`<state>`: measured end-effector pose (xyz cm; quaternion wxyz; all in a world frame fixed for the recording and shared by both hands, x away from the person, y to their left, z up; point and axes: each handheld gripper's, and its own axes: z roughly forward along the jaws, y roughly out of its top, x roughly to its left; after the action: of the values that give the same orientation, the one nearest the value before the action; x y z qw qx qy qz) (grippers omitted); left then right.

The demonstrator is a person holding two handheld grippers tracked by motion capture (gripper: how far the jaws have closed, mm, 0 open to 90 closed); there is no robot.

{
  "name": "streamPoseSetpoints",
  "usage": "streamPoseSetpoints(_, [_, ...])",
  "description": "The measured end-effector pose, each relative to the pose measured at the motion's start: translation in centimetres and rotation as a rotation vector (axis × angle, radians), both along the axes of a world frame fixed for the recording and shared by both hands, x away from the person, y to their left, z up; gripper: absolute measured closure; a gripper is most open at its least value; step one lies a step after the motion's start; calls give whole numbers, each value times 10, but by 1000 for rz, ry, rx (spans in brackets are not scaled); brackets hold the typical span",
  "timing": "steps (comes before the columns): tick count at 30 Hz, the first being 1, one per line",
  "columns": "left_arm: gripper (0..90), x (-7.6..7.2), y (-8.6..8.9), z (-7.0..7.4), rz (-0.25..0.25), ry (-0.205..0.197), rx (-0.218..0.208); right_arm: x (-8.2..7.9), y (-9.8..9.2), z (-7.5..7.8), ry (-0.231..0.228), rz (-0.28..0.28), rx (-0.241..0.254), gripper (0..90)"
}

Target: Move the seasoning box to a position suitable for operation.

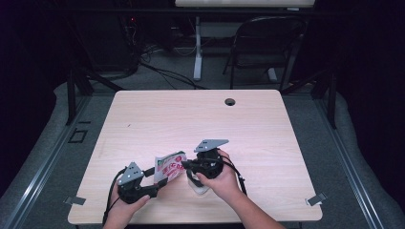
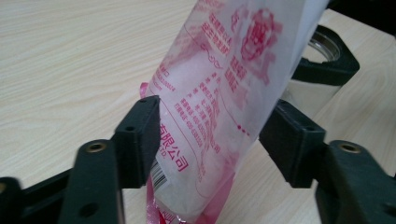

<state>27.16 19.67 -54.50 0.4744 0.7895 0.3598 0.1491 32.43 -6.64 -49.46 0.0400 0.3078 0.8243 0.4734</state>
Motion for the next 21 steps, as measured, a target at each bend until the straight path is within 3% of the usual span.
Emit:
streamPoseSetpoints(3, [316,0,-3,-4,1,3,8,0,0,0,-2,5,5,900])
streamPoseSetpoints(12, [267,4,-10,-23,19,22,90,1,-1,0,3,6,13,900])
streamPoseSetpoints(21, [265,10,-11,-34,39,52,80,0,-1,-1,0,8,9,899])
